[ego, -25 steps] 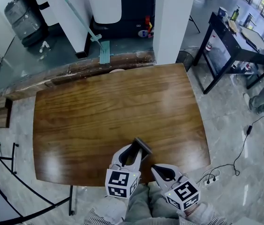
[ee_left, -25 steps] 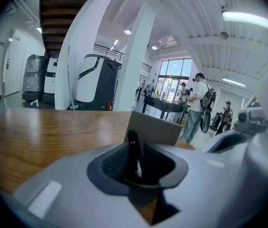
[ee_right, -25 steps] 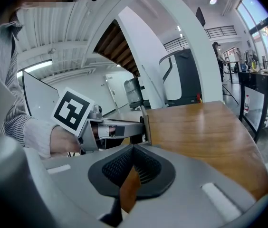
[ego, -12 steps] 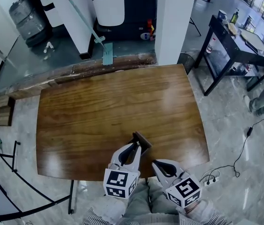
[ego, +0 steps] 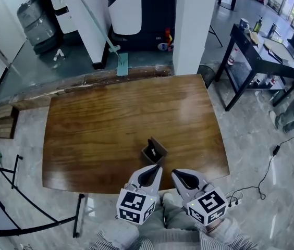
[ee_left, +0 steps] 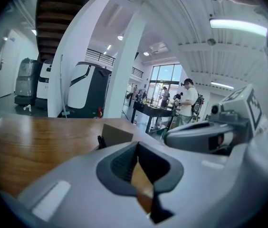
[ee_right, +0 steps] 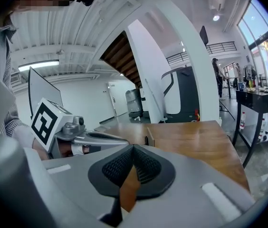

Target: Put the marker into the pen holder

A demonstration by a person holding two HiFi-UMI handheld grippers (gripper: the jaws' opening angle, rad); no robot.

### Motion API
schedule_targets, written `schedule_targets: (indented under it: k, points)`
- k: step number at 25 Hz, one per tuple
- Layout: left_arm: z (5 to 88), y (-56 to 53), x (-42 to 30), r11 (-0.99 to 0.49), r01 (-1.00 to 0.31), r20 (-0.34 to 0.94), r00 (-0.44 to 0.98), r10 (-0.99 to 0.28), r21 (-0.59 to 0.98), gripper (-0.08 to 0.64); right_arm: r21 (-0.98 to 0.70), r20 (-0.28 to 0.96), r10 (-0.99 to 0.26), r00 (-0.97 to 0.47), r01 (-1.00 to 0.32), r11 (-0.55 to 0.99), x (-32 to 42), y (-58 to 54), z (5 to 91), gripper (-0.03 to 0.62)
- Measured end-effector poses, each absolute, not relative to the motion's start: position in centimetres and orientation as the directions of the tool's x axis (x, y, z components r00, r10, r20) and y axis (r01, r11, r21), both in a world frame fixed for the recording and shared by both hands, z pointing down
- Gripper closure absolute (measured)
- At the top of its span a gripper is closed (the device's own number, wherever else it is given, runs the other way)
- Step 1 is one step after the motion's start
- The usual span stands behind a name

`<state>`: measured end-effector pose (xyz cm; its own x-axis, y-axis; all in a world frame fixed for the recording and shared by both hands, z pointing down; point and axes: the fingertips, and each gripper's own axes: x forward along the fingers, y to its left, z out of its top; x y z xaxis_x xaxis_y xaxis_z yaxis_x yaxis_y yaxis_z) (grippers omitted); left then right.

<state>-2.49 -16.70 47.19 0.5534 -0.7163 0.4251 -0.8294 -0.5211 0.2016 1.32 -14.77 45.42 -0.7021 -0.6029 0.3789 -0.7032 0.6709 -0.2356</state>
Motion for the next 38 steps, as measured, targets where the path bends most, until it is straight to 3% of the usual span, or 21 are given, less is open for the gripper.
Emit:
schedule_targets:
  k: [38]
  points:
    - [43.1, -12.5, 0.2, -0.696, -0.696, 0.406, 0.695, -0.593, 0.176, 0.552, -0.170, 0.413, -0.580, -0.702, -0.685, 0.709, 1.5, -11.3, 44.4, 0.592]
